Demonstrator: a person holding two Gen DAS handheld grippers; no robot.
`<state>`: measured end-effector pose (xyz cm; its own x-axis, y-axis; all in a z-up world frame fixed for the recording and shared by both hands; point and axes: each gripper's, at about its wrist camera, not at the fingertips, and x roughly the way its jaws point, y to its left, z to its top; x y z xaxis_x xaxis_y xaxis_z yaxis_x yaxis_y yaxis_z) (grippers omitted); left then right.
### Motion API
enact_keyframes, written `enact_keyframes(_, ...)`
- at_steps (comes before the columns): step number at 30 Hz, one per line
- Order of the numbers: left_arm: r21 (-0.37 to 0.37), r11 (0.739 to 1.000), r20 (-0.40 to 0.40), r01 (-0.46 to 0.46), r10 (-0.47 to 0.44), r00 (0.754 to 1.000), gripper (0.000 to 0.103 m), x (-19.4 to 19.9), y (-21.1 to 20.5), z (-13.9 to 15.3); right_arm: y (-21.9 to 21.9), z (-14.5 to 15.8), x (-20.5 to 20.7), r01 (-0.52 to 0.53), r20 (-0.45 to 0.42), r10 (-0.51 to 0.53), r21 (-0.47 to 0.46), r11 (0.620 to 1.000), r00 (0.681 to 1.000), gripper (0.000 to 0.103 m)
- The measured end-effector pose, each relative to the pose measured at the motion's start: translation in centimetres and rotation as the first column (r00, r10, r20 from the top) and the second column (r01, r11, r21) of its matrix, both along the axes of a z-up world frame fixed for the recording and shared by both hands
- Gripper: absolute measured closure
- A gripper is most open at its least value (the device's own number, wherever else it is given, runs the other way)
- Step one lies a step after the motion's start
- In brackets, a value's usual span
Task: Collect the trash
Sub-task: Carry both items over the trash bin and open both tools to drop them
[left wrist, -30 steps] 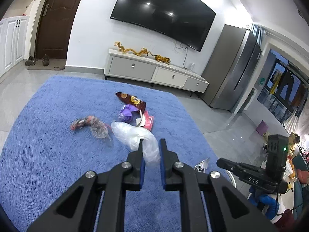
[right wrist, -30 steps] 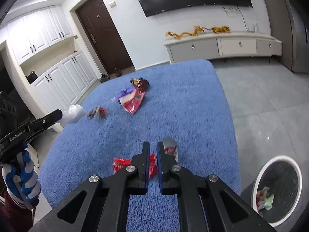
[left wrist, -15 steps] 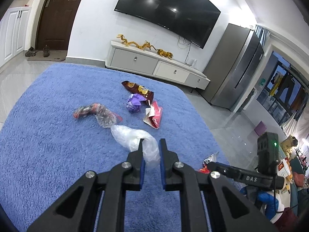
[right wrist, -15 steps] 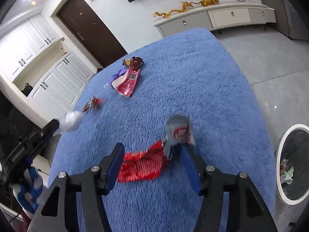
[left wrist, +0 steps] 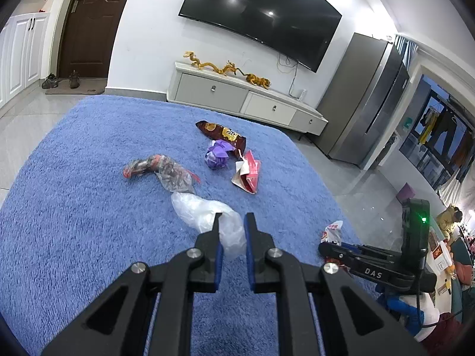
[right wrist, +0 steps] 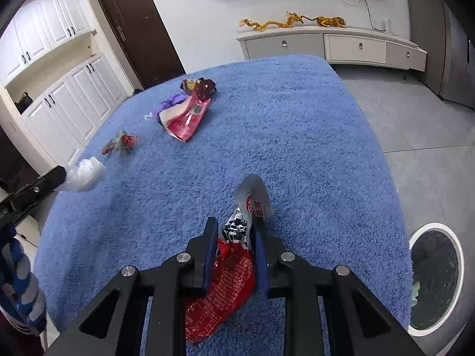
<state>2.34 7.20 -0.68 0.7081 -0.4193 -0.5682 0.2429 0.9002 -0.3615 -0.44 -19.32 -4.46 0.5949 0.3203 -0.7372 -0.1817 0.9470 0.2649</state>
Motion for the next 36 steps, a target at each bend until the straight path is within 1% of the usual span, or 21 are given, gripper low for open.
enact_keyframes(6, 0.01, 1.0, 0.023, 0.011, -0.011, 1.0, 0.091, -1.0, -0.5, 1.0, -0.6, 2.0, -1.8, -0.04, 0.064, 0.035, 0.073, 0.997, 0.997, 0.081)
enact_keyframes(14, 0.034, 0.998, 0.065, 0.044, -0.046, 0.997, 0.091, -3.3, -2.7, 2.7, -0.8, 4.6, -3.6, -0.055, 0.127, 0.045, 0.076, 0.996, 0.991, 0.081)
enact_keyframes(21, 0.059, 0.994, 0.097, 0.095, -0.1, 0.99, 0.091, -6.5, -5.1, 3.7, -1.6, 6.3, -6.1, -0.04, 0.177, 0.026, 0.077, 0.996, 0.984, 0.081)
enact_keyframes(29, 0.072, 0.989, 0.144, 0.128, -0.137, 0.98, 0.091, -9.5, -7.5, 5.1, -2.8, 8.4, -9.2, -0.021, 0.243, 0.001, 0.078, 0.997, 0.97, 0.081)
enact_keyframes(36, 0.083, 0.983, 0.153, 0.166, -0.177, 0.972, 0.091, -9.8, -9.7, 5.8, -5.7, 8.9, -10.5, 0.033, 0.266, -0.055, 0.086, 0.996, 0.962, 0.081)
